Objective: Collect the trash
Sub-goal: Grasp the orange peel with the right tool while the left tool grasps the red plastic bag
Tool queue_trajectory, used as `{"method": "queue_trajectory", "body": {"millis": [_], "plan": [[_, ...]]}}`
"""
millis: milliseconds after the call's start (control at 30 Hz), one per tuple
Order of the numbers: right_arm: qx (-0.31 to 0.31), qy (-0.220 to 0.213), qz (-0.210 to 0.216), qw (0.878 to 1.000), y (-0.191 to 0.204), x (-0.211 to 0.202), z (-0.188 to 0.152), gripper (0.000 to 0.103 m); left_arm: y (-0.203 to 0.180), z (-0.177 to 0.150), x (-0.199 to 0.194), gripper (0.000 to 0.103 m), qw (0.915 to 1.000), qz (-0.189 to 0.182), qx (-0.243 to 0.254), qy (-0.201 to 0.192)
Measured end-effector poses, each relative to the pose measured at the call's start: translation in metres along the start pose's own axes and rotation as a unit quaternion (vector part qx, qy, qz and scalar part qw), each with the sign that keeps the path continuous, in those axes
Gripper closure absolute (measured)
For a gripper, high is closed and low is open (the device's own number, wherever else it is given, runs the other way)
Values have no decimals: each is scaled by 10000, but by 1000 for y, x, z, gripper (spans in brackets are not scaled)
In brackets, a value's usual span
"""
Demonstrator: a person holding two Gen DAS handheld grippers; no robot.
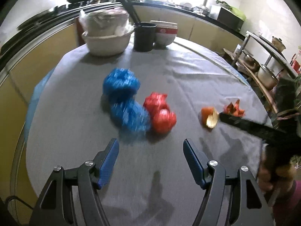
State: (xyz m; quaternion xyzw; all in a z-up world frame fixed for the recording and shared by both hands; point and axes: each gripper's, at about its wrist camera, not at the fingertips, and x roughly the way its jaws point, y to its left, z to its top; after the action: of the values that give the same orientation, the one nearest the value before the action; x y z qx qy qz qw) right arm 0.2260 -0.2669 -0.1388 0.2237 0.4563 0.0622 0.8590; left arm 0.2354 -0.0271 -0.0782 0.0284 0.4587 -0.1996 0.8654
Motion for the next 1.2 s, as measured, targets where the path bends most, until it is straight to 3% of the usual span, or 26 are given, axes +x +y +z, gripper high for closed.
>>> {"method": "queue_trajectory", "body": {"millis": [67, 167, 233, 300, 533, 667, 700, 767, 933, 1000, 1200], "plan": [[94, 168, 45, 9998, -1, 19, 8, 40, 1, 10, 0, 32, 10000, -30, 0, -84], [-87, 293, -151, 9994, 6, 36, 12, 66, 1, 15, 1, 32, 9999, -95, 5, -143], [-127, 327, -137, 9993, 8, 41, 12, 66, -2, 18, 6, 32, 9999, -115, 75, -85], [-396, 209, -275, 9986, 13, 37, 8, 76, -6, 23, 13, 32, 9997, -186, 151, 14], [-224, 106, -310, 9992, -12, 5, -11, 77, -17, 49, 65, 32, 9980, -342, 267, 471], [-40, 29, -200, 9998, -29, -23, -27, 78, -19, 54, 95, 33, 9965, -136, 366, 734], [-2, 5, -149, 9999, -31, -29, -31, 78, -17, 54, 101, 35, 9960, -176, 306, 821], [28, -82, -115, 9999, -33, -43, -38, 78, -14, 49, 111, 55, 9940, -343, 121, 1028], [78, -308, 15, 9995, -33, -70, -52, 78, -22, 30, 97, 59, 9939, -514, -94, 972], [75, -437, 52, 9990, -33, -83, -60, 78, -31, 19, 85, 59, 9947, -510, -6, 897], [89, -481, -105, 9987, -42, -105, -84, 78, -67, -20, 44, 59, 9909, -961, 251, 903]]}}
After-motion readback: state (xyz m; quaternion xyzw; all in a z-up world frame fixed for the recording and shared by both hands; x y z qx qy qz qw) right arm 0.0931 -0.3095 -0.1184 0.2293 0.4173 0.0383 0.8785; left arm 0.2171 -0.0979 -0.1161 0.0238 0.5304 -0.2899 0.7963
